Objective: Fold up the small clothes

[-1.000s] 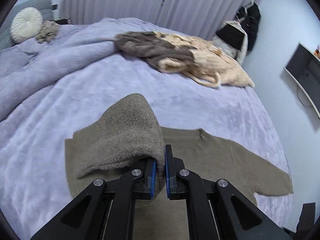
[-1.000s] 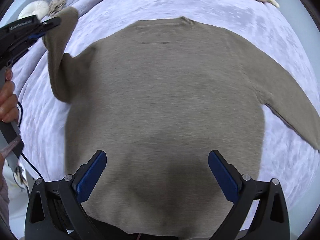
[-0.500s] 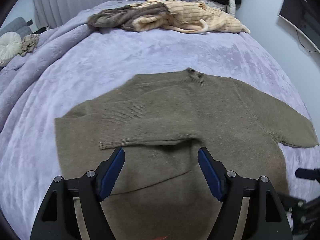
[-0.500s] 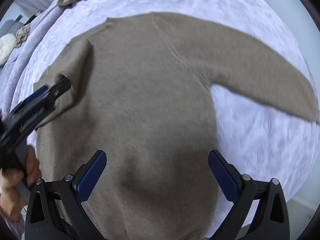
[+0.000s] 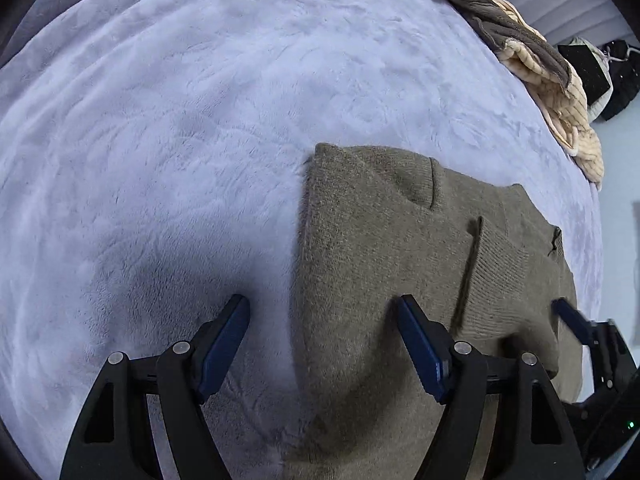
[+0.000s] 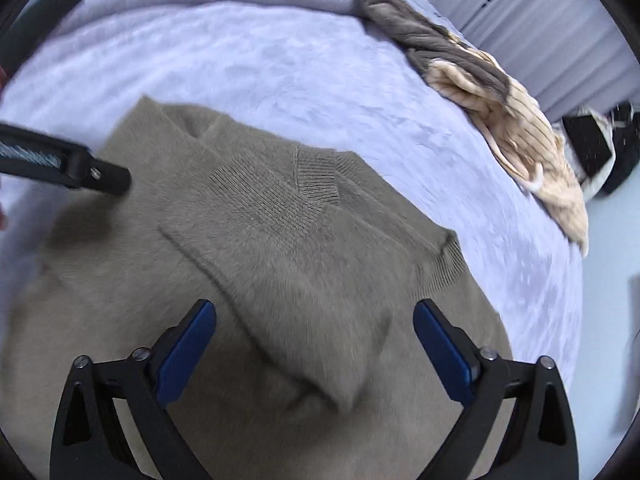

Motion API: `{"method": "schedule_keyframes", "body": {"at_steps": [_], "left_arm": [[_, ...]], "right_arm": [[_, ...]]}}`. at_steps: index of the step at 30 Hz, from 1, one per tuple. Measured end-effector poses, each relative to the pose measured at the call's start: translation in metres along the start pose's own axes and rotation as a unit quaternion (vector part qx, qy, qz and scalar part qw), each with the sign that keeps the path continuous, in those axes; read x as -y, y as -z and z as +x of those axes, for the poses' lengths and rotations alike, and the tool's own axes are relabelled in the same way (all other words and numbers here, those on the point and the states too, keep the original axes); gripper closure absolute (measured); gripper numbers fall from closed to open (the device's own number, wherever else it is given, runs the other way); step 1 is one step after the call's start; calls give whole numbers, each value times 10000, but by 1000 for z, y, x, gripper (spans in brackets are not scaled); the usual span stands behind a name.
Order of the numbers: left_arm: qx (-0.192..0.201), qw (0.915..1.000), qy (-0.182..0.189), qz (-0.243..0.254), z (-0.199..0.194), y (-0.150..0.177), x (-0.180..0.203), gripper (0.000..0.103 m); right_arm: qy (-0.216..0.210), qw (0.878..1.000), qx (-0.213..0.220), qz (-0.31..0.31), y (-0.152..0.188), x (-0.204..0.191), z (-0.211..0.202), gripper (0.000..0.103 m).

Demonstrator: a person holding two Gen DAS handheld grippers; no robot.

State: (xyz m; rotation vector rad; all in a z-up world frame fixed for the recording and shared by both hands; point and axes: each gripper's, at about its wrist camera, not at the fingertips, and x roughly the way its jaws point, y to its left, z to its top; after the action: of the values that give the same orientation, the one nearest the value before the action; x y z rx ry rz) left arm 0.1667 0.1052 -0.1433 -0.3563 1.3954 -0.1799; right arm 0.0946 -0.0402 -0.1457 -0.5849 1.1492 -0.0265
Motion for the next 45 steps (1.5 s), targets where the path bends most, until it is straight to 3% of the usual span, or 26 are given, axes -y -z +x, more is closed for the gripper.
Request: {"method": "schedule_keyframes", "body": {"at_steps": [1, 2, 4, 6, 8, 9, 10, 11, 13, 14, 15, 16, 17, 18, 19, 24, 28, 30, 33, 34, 35, 37, 40, 42, 44, 45], "left_arm": [[83, 9999, 19, 102, -1, 1, 3, 31], [125, 9997, 24, 210, -2, 2, 8, 44], [114, 9990, -2, 425, -2, 2, 16, 47], [96, 9986, -43, 525, -1, -2, 21, 47], [76, 9984, -77, 547, 2, -6, 25, 47], [76, 9985, -84, 542, 4, -10, 26, 47], [82, 9985, -83, 536, 5, -10, 27, 47], [92, 9985, -107, 531, 5, -10, 28, 47], [95, 9981, -228, 561, 7, -10, 31, 47], [99, 9978, -289, 596, 8, -9, 33, 47], [94, 9976, -321, 610, 8, -9, 32, 47], [85, 9975, -335, 614, 8, -9, 33, 47], [95, 9975, -332, 622, 7, -9, 33, 54], [135, 9974, -267, 660, 5, -9, 33, 84], [119, 9972, -174, 712, 4, -10, 35, 94], [125, 9951, -56, 976, -3, -13, 34, 94], [62, 9945, 79, 1043, -2, -14, 29, 94], [26, 9944, 134, 1052, -2, -15, 26, 94], [-29, 9929, 171, 1175, -2, -16, 30, 94], [-54, 9921, 179, 1241, -2, -16, 30, 94], [-62, 9914, 178, 1292, -3, -17, 31, 94], [-13, 9901, 90, 1399, -6, -20, 30, 94], [-63, 9905, 172, 1362, -1, -25, 16, 94], [-93, 9913, 296, 1278, 1, -25, 8, 93], [-27, 9921, 243, 1227, -5, -22, 5, 93], [78, 9921, 119, 1243, -11, -21, 5, 93]], "right_arm": [[-220, 9996, -116, 162, -3, 7, 8, 96], [-364, 9984, -92, 418, 6, 19, 3, 93], [-849, 9866, 265, 1367, 19, 54, -10, 93], [-1302, 9589, 688, 2426, 46, 94, -25, 93], [-1486, 9145, 808, 3676, 86, 136, -27, 93], [-1718, 8786, 732, 4395, 113, 156, -18, 93], [-1949, 8515, 667, 4822, 131, 164, -11, 93], [-2281, 8051, 526, 5450, 159, 175, 5, 92], [-2672, 7496, 344, 6046, 193, 179, 25, 87], [-2804, 7334, 199, 6190, 204, 176, 33, 83], [-2872, 7268, 123, 6238, 209, 173, 36, 80], [-2973, 7192, 133, 6279, 214, 169, 36, 66], [-3082, 7110, 220, 6317, 215, 165, 32, 54], [-3133, 7071, 237, 6334, 216, 163, 29, 51], [-3211, 7047, 217, 6323, 214, 161, 26, 50], [-4102, 6996, 75, 5850, 193, 120, 12, 49], [-4977, 6976, -303, 5146, 136, 23, 11, 49], [-5197, 6929, -449, 4978, 108, -22, 16, 49], [-5186, 6873, -348, 5074, 82, -53, 24, 52], [-5153, 6853, -304, 5138, 74, -57, 27, 69], [-5132, 6841, -301, 5174, 65, -61, 29, 97], [-5224, 6785, -201, 5160, 53, -65, 29, 97], [-5191, 7021, -139, 4872, 31, -79, 24, 97], [-4993, 7180, -320, 4839, 28, -89, 35, 97], [-5050, 7051, -462, 4956, 34, -91, 43, 97], [-5064, 7065, -526, 4915, 36, -90, 41, 96]]}}
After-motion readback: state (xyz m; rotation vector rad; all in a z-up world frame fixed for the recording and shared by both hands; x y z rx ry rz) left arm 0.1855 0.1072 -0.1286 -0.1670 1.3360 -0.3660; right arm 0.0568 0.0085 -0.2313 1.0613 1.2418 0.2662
